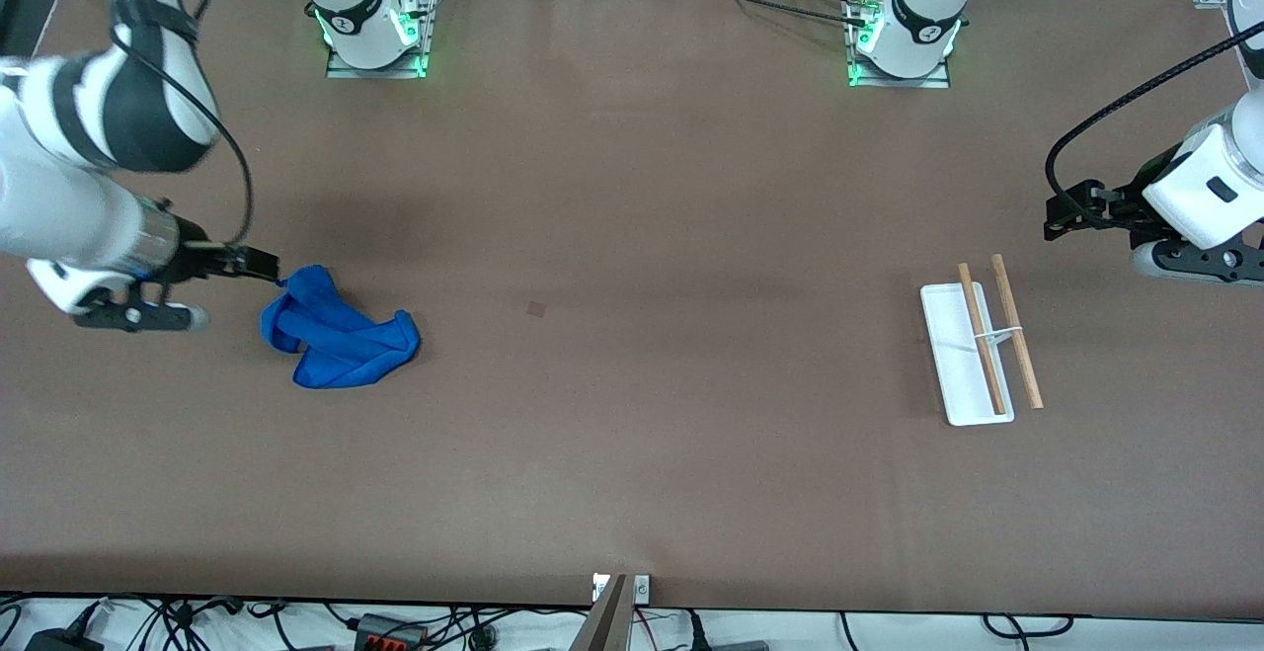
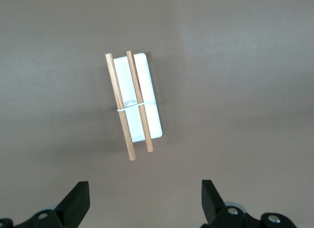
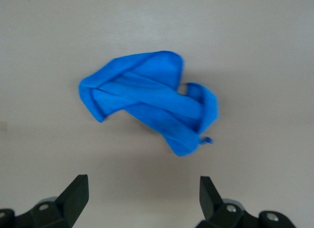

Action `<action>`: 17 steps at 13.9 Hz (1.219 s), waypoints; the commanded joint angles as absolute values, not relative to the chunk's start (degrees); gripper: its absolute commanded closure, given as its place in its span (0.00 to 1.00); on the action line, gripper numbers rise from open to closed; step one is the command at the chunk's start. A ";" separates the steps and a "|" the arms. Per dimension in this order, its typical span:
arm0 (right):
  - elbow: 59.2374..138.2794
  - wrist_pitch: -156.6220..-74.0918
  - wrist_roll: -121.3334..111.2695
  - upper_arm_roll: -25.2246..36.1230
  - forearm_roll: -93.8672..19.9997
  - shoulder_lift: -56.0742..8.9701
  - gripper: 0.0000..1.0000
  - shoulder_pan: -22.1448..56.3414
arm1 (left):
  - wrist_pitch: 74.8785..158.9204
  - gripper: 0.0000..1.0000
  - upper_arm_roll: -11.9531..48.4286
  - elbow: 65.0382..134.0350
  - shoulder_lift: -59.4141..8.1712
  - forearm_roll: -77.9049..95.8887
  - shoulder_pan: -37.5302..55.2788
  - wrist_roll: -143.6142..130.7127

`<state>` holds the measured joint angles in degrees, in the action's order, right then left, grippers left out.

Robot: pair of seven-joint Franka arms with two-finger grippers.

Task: Pass towel and hang on rack
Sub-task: 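Reach the right gripper down to the blue towel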

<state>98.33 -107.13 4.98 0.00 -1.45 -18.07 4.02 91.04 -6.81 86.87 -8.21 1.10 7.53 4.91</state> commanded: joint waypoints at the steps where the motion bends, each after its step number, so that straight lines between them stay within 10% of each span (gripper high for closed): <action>1: 97.65 -110.56 7.03 0.18 -3.08 -23.80 0.00 7.81 | 90.53 0.00 -6.68 86.66 -8.00 0.00 7.29 6.06; 17: 96.07 -121.64 12.83 -0.17 -4.04 -38.67 0.21 11.51 | 90.53 0.00 -6.77 86.66 -8.09 0.26 7.29 6.06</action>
